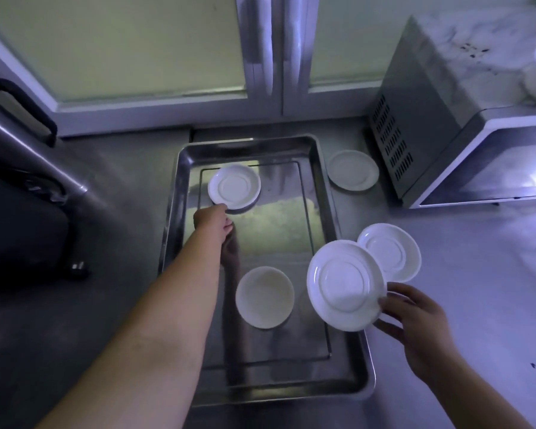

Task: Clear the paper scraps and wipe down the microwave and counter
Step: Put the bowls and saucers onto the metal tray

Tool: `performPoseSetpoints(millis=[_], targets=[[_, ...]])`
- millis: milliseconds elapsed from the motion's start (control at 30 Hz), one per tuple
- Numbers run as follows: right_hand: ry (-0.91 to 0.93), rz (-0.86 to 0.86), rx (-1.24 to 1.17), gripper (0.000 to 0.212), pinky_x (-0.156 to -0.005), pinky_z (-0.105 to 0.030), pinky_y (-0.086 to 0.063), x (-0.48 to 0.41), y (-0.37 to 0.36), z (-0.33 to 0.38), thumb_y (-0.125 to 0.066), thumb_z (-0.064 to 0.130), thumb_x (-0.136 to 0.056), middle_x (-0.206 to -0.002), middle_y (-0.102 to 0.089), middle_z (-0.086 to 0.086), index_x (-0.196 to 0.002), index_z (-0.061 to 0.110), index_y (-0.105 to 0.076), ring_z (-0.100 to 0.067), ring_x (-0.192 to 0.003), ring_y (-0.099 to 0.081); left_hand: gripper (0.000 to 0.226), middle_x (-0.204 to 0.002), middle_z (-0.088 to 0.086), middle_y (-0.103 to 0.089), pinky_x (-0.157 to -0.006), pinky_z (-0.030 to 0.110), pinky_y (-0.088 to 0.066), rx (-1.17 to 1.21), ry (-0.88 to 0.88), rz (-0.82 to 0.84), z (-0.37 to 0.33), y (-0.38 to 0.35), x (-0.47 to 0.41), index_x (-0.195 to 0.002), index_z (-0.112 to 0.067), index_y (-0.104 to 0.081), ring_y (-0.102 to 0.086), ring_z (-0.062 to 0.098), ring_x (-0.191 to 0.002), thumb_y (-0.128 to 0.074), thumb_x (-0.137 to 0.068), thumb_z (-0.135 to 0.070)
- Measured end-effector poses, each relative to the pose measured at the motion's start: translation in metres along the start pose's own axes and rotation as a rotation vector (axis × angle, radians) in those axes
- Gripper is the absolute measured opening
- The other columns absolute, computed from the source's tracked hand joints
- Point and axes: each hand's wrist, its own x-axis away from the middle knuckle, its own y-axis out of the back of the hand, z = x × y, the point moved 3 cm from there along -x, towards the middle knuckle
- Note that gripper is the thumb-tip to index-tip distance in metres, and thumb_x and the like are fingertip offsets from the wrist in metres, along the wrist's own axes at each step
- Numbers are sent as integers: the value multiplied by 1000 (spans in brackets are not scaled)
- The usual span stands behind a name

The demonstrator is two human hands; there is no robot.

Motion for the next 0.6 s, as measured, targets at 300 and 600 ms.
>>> performPoseSetpoints(millis=[300, 600], targets=[[-28, -68, -45, 20, -57, -36, -60, -2, 23, -14, -63, -8, -87, -91, -74, -18, -96, 7, -72, -23, -72, -74, 34, -75, 14, -60, -68, 37, -56, 178, 115, -161, -14, -24, -21, -119, 2, -59, -59, 22, -68, -55, -87, 11], [-34, -71, -65, 19, -55, -32, -59, -3, 11, 11, -61, -8, -89, -86, -76, -13, -103, 3, -69, -21, -70, -74, 47, -126, 15, -66, -75, 36, -59, 53, -101, -70, -25, -10, -1, -128, -13, -64, -66, 36, -106, -56, -88, 9]])
